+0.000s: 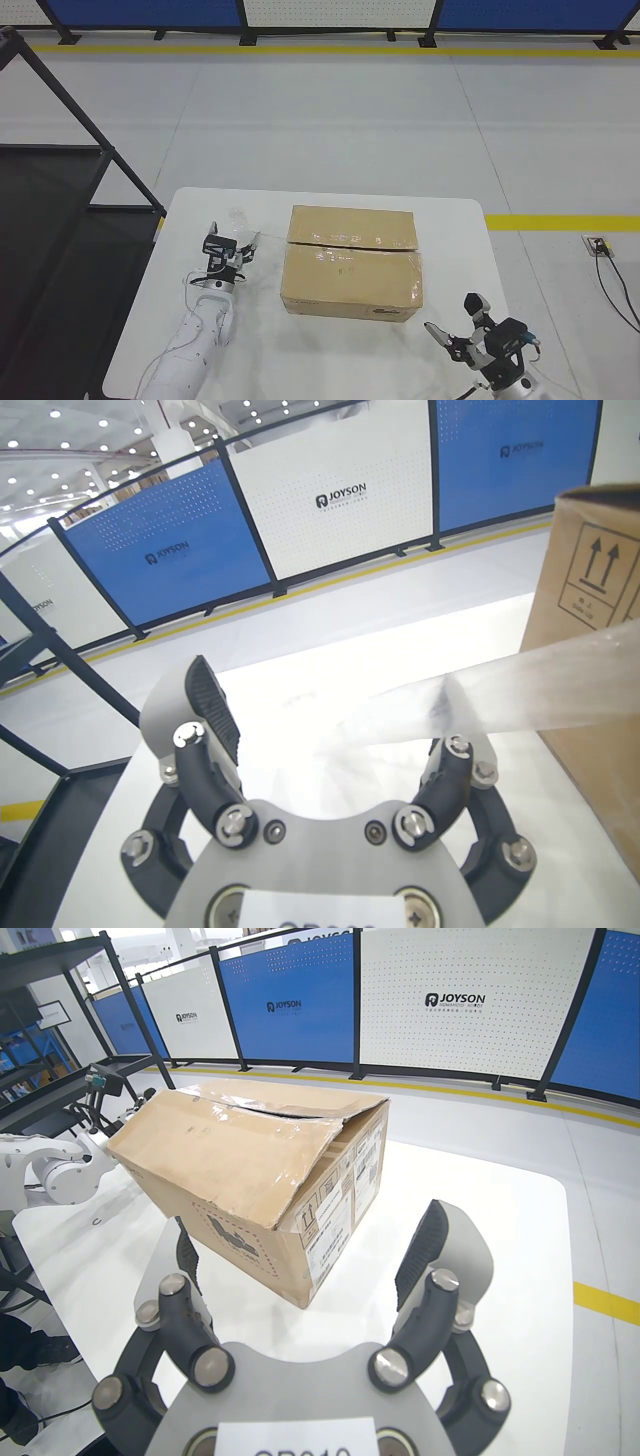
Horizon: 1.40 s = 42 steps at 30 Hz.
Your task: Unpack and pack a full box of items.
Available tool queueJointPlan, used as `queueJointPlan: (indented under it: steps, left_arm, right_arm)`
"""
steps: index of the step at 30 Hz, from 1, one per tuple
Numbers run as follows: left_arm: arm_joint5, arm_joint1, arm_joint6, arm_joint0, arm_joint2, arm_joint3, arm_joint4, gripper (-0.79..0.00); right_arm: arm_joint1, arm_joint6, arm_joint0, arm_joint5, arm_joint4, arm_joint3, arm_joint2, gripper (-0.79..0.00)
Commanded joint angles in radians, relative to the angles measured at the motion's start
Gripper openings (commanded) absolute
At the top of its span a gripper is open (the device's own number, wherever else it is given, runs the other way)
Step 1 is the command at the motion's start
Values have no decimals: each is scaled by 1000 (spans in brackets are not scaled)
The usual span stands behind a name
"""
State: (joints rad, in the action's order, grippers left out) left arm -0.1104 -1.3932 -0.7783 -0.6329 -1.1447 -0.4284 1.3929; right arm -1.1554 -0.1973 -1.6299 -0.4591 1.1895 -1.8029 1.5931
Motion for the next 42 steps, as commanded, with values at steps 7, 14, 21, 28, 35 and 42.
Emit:
queueJointPlan:
  steps: [7,14,21,28,35,42]
  left_arm:
    - [-56,29,-71,-47,-54,-83,0,0]
    - [-94,56,-66,-124,-101,-230,33,0]
    - [-138,87,-9,-249,-152,-429,119,0]
    - [-127,114,101,-388,-216,-633,182,0]
    - [-106,131,226,-490,-263,-771,243,0]
    - [-106,138,336,-520,-284,-810,303,0]
  right_arm:
    - [1,19,23,-10,0,5,-9,0]
    - [1,28,40,-16,-3,11,-12,0]
    - [3,28,45,-23,-4,15,-11,0]
    - [3,33,57,-30,-10,23,-11,0]
    - [4,42,71,-36,-15,30,-15,0]
    - [5,47,74,-35,-16,28,-17,0]
